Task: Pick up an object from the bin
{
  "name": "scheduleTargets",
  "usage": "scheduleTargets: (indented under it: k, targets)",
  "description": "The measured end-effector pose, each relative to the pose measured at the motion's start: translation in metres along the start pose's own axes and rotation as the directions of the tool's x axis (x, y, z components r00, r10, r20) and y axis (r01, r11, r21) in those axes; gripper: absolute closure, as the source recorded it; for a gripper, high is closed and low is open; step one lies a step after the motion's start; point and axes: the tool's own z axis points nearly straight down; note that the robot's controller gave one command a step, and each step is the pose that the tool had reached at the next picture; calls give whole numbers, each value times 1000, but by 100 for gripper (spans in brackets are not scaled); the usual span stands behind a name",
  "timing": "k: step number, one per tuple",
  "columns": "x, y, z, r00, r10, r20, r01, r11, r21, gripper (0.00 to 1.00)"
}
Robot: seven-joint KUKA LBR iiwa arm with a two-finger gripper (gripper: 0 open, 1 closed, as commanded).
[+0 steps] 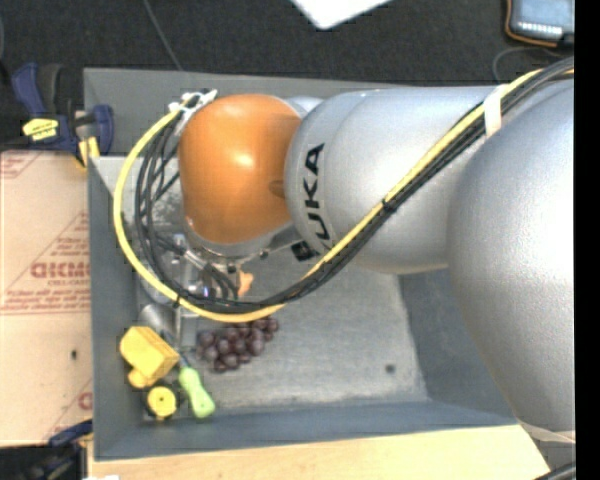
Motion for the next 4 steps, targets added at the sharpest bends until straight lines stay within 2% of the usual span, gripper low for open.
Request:
scheduleTargets:
  k: [1, 2, 3, 4]
  targets:
    - [-2, -1, -5, 1000, 5, 8, -5, 1000, -2, 0]
    - [-32, -58, 64, 1000, -12, 10, 12, 1000, -2, 0]
    - [9, -98, 68, 981, -194, -1, 194, 981, 1, 0]
    - [22, -104, 44, 964, -267, 12, 267, 964, 1, 0]
